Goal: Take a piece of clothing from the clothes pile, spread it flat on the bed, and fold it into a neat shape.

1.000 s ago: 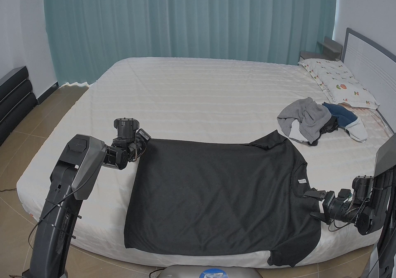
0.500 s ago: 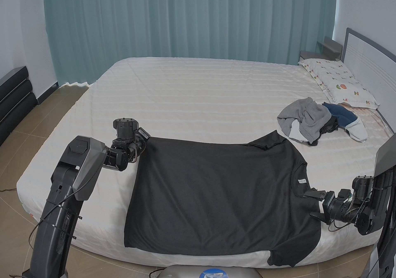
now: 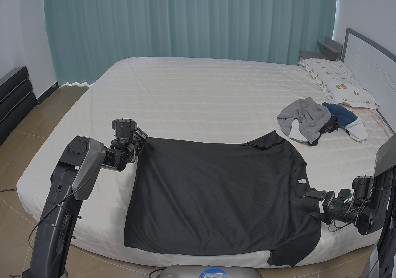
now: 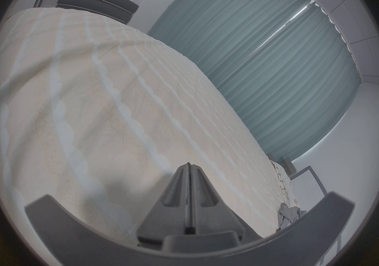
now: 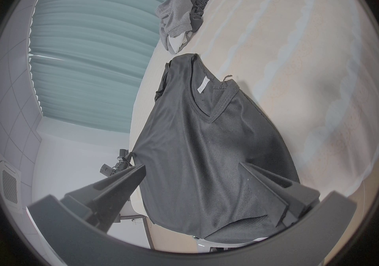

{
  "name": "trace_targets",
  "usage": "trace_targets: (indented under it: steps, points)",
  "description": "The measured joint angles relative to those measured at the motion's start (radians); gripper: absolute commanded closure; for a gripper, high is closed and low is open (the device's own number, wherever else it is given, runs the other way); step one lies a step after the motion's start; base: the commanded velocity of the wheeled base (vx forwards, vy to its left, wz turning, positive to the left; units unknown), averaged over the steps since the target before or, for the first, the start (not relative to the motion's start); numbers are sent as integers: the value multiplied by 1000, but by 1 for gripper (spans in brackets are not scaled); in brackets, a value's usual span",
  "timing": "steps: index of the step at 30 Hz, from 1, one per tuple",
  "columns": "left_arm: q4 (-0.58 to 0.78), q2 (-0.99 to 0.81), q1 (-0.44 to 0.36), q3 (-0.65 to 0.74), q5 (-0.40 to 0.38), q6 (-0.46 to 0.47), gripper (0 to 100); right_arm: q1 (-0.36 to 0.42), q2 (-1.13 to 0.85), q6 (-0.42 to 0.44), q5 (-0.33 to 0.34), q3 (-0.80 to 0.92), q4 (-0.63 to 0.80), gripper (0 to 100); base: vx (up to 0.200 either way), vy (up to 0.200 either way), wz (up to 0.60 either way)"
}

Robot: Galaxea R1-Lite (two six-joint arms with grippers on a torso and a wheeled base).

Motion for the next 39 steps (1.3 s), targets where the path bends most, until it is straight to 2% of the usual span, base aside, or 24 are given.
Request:
trace_targets:
  steps: [10, 30, 31, 39]
  points:
    - [-24, 1, 19, 0, 31, 0, 100, 0, 0, 0, 0, 1, 0, 0, 0, 0, 0]
    - [-3, 8, 21, 0, 38, 4, 100, 0, 0, 0, 0, 1, 0, 0, 0, 0, 0]
    - [3, 8, 19, 0, 38, 4, 0, 0, 0, 0, 0, 1, 0, 0, 0, 0, 0]
    - [46, 3, 9, 0, 36, -2, 0, 0, 0, -3, -4, -4, 0, 0, 0, 0, 0]
